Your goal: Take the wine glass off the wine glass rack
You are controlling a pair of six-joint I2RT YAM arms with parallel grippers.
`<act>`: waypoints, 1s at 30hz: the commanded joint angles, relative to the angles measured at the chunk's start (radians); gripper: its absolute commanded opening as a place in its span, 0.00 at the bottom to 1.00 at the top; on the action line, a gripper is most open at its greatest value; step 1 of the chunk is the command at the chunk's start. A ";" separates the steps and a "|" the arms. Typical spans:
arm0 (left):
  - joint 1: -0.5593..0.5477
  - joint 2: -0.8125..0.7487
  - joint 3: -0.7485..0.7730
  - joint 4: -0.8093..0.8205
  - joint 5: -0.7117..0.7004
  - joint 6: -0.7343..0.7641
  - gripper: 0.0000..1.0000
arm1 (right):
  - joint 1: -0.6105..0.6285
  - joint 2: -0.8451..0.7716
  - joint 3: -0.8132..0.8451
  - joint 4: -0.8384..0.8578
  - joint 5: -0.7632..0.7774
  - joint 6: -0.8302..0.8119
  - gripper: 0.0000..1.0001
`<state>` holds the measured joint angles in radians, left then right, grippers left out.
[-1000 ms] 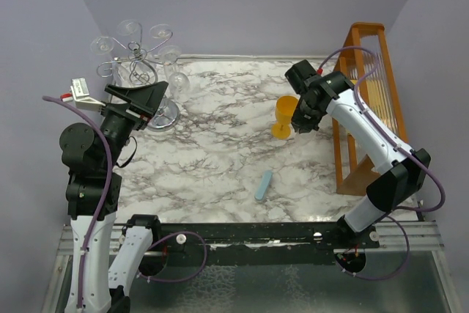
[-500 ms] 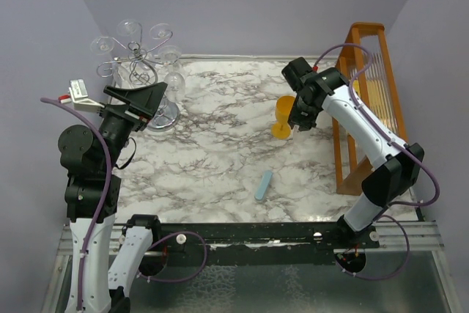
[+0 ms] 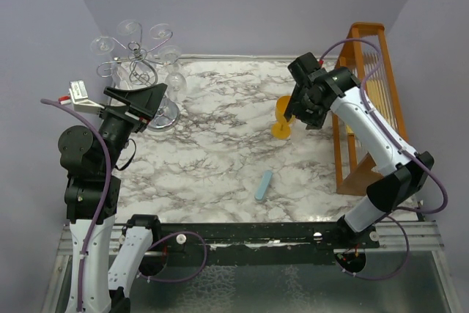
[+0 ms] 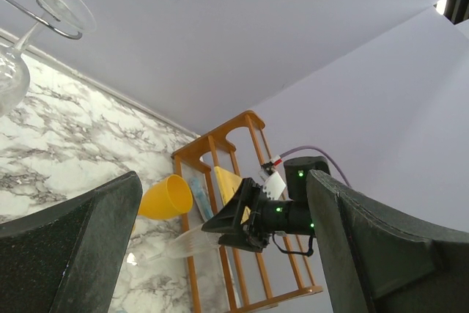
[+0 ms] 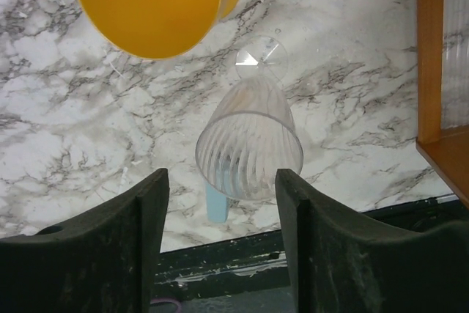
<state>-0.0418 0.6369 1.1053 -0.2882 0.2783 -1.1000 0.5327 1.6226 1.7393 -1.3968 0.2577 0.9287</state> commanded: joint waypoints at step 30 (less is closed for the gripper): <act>-0.001 0.656 0.645 -0.394 -0.024 0.503 0.86 | -0.001 -0.688 -0.406 0.983 -0.358 -0.679 1.00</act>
<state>-0.0418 1.2091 1.6573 -0.6453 0.2405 -0.6674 0.5327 0.9100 1.3087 -0.3824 0.0208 0.3527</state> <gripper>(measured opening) 0.886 0.994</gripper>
